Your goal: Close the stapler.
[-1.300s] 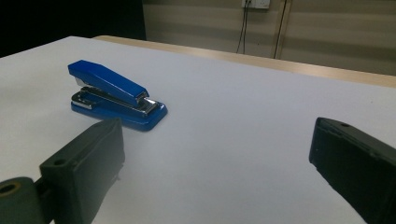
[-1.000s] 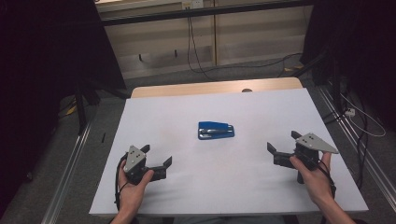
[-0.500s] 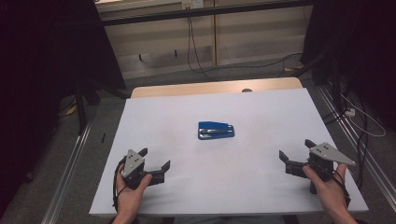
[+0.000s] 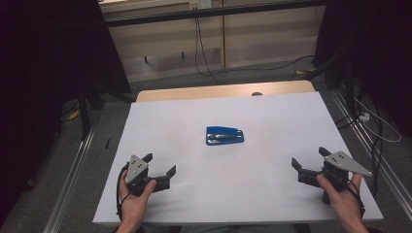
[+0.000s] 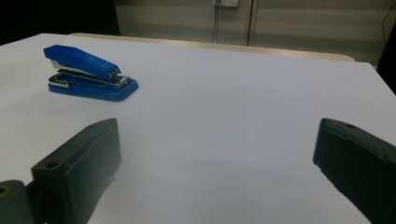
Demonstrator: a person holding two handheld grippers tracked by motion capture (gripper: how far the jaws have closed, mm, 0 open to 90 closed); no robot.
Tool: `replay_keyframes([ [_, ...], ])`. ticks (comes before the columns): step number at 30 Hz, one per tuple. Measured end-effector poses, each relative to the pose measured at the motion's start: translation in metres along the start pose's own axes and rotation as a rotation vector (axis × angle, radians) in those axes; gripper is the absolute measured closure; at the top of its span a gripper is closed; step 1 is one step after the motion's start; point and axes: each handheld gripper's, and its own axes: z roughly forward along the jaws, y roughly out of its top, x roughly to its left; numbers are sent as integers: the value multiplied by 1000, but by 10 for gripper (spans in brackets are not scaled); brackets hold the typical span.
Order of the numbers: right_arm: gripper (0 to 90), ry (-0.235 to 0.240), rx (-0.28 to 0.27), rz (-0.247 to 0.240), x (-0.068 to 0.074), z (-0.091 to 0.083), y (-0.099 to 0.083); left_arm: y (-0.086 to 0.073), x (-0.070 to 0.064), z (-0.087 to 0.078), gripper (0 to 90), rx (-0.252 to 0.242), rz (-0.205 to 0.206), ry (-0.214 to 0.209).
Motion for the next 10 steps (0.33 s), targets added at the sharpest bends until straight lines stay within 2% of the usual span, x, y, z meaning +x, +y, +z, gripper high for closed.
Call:
replay_keyframes([
  [10, 12, 14, 0, -8, 2, 4, 1, 0, -4, 7, 44, 28, 13, -10],
])
